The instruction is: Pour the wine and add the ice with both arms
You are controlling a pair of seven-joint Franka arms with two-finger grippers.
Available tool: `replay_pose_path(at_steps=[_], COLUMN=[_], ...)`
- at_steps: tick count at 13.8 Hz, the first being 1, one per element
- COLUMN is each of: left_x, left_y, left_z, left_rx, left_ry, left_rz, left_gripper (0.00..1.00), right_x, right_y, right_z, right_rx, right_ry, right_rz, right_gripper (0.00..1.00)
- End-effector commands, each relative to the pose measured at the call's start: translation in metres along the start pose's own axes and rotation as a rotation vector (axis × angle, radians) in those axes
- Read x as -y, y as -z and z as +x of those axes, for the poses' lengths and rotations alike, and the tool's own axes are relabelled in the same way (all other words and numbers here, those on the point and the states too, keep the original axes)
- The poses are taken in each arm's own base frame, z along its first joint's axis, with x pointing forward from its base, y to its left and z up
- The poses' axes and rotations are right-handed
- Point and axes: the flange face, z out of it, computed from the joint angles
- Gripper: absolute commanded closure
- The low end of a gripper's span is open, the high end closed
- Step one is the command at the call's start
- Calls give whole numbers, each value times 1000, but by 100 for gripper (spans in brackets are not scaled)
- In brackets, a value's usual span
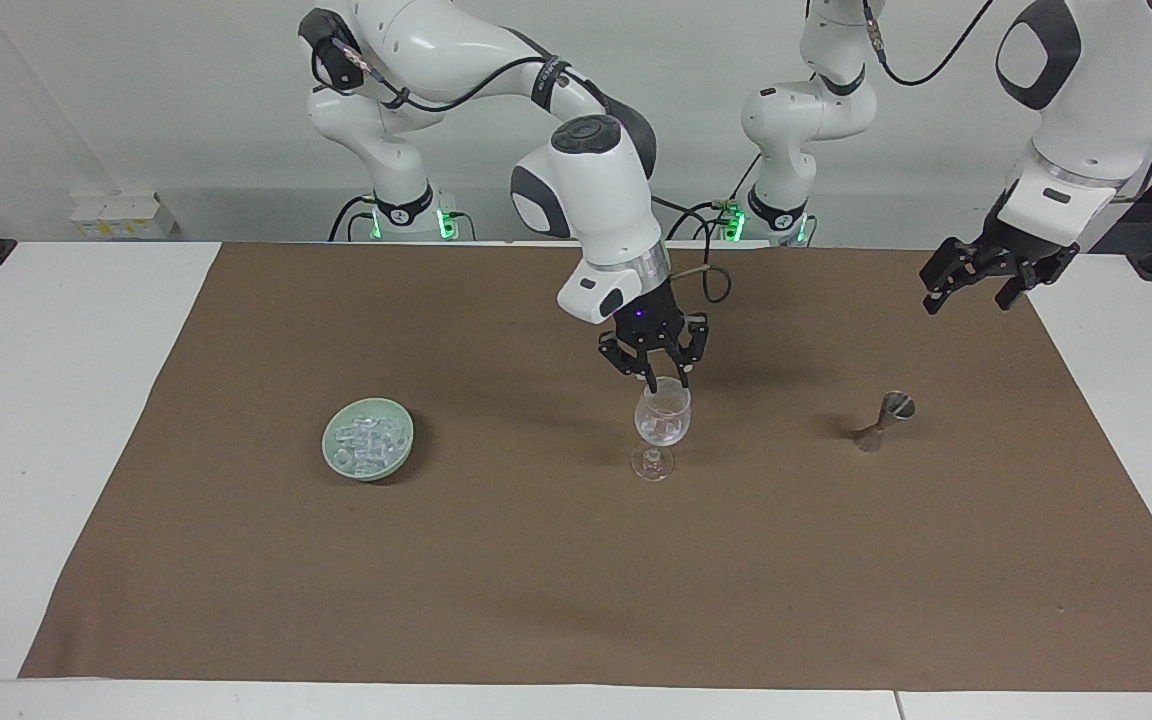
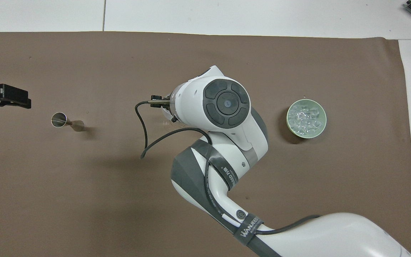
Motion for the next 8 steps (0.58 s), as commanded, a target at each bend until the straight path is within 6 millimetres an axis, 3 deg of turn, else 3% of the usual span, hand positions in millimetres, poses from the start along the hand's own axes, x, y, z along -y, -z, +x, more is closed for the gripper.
replay_pose_path(at_steps=[1, 2, 3, 4, 8], left_x=[1, 2, 2, 2, 1], left_y=[3, 4, 3, 4, 4], left_z=[3, 3, 3, 4, 3], left_rx=[-9, -10, -11, -13, -10], left_ry=[11, 12, 12, 14, 8], left_rz=[-16, -16, -16, -18, -22], left_gripper=[0, 0, 0, 0, 0], right_x=[-2, -10, -20, -27, -79], right_y=[29, 42, 53, 66, 121], right_z=[8, 10, 14, 16, 26], right_rx=[-47, -55, -55, -53, -51], right_ry=[-17, -23, -37, -44, -95], right_rz=[1, -17, -38, -61, -176], right_gripper=[47, 36, 14, 4, 0])
